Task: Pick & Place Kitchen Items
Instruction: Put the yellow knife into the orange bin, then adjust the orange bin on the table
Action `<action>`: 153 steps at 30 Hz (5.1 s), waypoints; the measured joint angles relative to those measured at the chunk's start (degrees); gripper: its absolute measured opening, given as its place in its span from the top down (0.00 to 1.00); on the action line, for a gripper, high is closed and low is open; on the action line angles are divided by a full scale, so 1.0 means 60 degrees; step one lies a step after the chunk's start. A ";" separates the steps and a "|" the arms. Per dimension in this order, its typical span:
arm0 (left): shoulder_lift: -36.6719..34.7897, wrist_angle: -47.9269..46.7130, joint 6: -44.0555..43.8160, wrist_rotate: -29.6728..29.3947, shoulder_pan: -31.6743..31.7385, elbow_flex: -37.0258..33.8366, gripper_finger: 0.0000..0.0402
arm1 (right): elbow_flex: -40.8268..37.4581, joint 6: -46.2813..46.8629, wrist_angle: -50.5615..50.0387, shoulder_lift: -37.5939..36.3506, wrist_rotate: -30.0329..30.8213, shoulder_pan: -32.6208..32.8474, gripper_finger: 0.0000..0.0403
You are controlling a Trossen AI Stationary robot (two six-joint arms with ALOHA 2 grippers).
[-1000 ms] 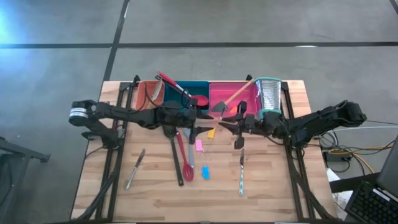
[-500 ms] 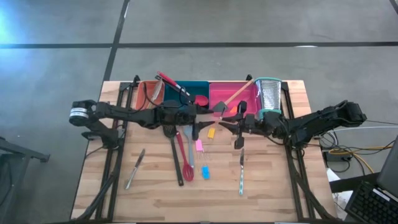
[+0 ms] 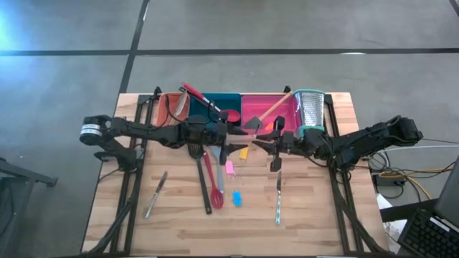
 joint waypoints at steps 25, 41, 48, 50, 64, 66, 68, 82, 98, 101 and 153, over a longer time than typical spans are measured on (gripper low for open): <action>0.1395 -0.0184 0.0134 0.0521 -0.0007 0.1157 0.79 | 0.0000 0.0041 -0.0049 0.0004 -0.0029 0.0006 0.90; 0.0604 -0.1597 0.0135 0.0312 -0.0015 0.1135 0.79 | -0.0018 0.0403 -0.0548 -0.0051 0.0004 -0.0001 0.70; -0.1064 -0.4792 0.0745 -0.2301 -0.0015 0.1121 0.79 | -0.0020 0.0471 -0.1406 -0.0157 0.0057 -0.0036 0.54; -0.1592 -0.5913 0.0783 -0.3554 -0.0018 0.1121 0.79 | -0.0018 0.0475 -0.1457 -0.0157 0.0066 -0.0030 0.53; -0.4312 -1.0310 -0.0683 -0.7103 0.1627 0.0437 0.79 | -0.0018 0.0502 -0.1550 -0.0160 0.0727 -0.0038 0.58; -0.4578 -1.0323 -0.0753 -0.7092 0.2012 0.0107 0.79 | -0.0018 0.0474 -0.1549 -0.0160 0.0790 -0.0041 0.57; -0.4797 -1.0307 -0.0750 -0.7006 0.2377 -0.0271 0.79 | -0.0018 0.0471 -0.1556 -0.0160 0.0790 -0.0046 0.57; -0.5425 -0.8532 -0.0556 -0.4222 0.5354 -0.3062 0.79 | -0.0018 0.0638 -0.1765 -0.0164 0.0790 -0.0202 0.58; -0.5113 -0.7260 -0.0769 -0.2707 0.7405 -0.4930 0.79 | -0.0018 0.0689 -0.1938 -0.0164 0.0807 -0.0202 0.60; -0.4764 -0.7268 -0.0827 -0.2479 0.7548 -0.4974 0.79 | -0.0018 0.0686 -0.1935 -0.0165 0.0835 -0.0205 0.60; -0.5069 -1.2655 -0.1184 -0.3163 0.7726 -0.1695 0.42 | -0.0018 0.0756 -0.2134 -0.0164 0.0874 -0.0202 0.64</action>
